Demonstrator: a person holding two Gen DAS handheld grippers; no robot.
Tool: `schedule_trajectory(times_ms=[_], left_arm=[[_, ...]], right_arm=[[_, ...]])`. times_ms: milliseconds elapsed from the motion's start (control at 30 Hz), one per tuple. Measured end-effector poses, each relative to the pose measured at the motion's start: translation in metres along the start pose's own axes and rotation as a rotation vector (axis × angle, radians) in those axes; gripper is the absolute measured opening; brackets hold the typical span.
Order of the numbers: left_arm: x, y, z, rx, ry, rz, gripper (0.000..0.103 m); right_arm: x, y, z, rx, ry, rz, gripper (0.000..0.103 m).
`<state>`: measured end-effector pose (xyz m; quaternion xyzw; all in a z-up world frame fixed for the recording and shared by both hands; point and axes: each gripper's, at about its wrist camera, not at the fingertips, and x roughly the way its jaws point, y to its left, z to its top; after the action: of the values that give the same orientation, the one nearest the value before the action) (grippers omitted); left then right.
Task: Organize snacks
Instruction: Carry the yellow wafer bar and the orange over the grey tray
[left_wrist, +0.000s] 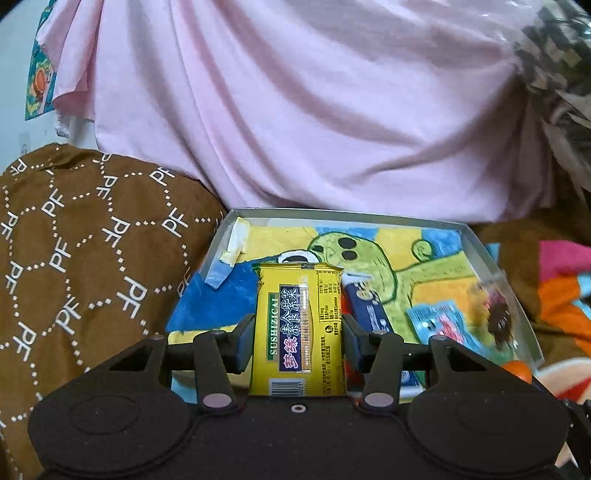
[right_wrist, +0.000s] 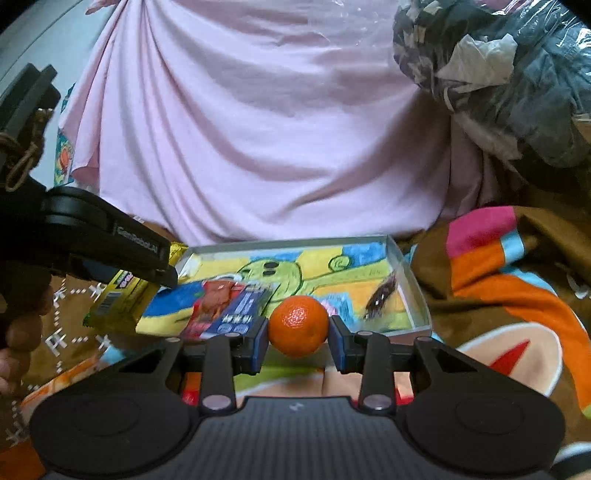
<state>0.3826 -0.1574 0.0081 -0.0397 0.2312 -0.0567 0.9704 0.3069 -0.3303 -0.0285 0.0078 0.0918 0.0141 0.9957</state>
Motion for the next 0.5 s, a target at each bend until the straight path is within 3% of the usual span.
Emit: schedule_trajectory(times_ms=[233, 500], left_arm=[[0.030, 0.001, 0.001, -0.042, 0.001, 0.040, 0.050], [0.051, -0.010, -0.003, -0.042, 0.017, 0.051, 0.050]], right_arm=[[0.024, -0.002, 0.003, 0.007, -0.038, -0.006, 0.039], [0.037, 0.002, -0.001, 0.016, -0.024, -0.007, 0.039]])
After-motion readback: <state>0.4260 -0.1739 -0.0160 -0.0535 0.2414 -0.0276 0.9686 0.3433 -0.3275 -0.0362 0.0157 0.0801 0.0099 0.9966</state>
